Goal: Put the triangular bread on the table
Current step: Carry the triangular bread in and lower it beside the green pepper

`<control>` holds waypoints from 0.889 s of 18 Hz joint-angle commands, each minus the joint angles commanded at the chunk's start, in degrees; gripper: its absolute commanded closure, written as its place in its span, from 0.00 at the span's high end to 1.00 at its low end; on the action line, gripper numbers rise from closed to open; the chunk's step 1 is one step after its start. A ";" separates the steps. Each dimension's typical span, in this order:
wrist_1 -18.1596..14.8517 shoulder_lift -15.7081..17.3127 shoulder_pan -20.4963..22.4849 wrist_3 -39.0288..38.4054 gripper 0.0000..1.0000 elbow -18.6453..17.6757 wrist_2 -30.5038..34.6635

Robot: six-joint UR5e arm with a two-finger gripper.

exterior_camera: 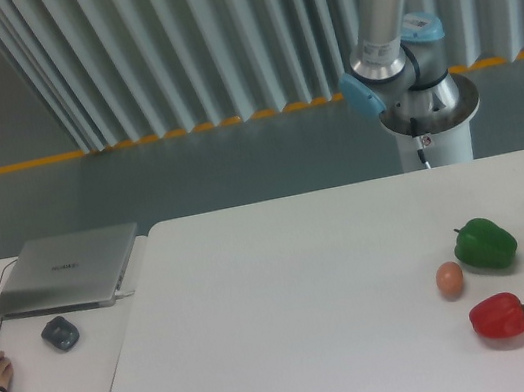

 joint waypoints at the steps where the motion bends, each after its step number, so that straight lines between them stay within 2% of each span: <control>1: 0.00 0.09 -1.15 -2.48 0.18 0.09 0.00; 7: -0.18 0.97 -6.34 -12.15 0.17 0.17 -0.35; 10: 0.53 0.71 -10.56 -21.80 0.17 0.26 -0.79; 12: 3.58 0.44 -12.76 -27.01 0.17 0.26 -1.58; 14: 5.96 0.18 -13.12 -30.25 0.17 -0.09 -4.03; 15: 8.67 -0.17 -13.12 -33.14 0.17 -0.26 -5.96; 16: 10.01 -0.52 -13.03 -33.52 0.17 -0.26 -6.24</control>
